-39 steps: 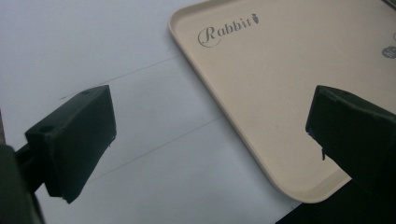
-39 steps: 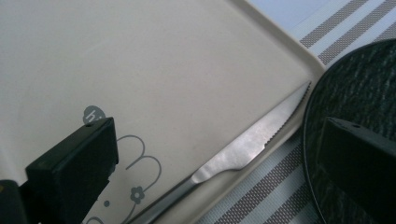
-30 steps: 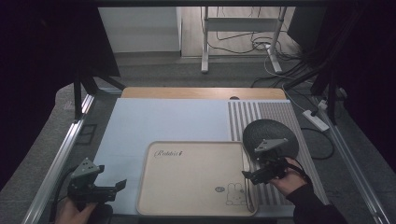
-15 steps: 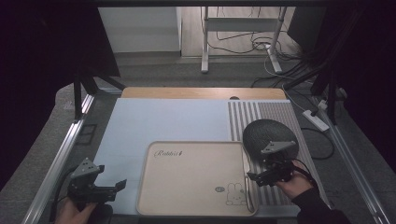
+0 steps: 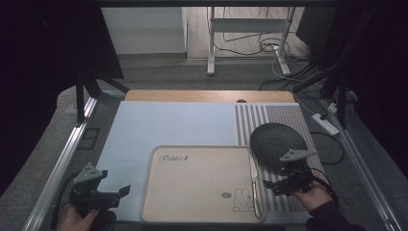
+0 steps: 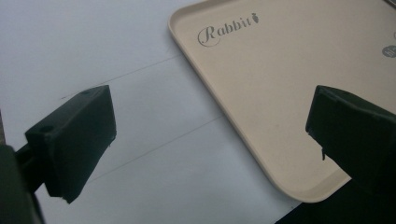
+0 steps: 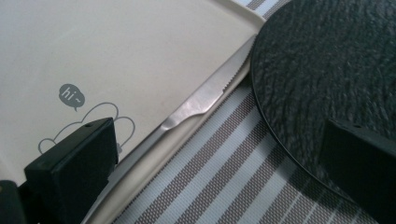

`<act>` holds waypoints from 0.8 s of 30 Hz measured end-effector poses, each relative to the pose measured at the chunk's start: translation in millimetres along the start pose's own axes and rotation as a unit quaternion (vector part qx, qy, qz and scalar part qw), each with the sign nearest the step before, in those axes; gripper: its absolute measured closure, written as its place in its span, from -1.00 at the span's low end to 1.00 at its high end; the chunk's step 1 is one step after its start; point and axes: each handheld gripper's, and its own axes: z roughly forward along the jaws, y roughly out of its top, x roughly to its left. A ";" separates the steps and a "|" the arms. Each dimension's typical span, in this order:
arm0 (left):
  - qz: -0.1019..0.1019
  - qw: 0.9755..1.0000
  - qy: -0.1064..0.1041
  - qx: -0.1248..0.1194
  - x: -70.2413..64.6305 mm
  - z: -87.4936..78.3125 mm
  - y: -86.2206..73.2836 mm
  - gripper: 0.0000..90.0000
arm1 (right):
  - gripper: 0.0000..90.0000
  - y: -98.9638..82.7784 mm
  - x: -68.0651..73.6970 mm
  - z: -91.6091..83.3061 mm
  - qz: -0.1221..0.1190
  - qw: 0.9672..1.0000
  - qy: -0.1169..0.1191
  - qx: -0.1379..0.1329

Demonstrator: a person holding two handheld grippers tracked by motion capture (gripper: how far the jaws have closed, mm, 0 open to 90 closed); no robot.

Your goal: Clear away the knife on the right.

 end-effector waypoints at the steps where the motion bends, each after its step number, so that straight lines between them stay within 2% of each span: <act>1: 0.000 1.000 0.000 0.000 0.0 0.0 0.0 -0.94 | -1.00 -1.2 -0.5 -1.2 0.001 1.000 -0.001 -0.001; 24: 0.000 1.000 0.000 0.001 0.1 0.2 0.2 -0.94 | -1.00 -25.1 -5.3 -27.7 0.041 0.999 -0.003 -0.023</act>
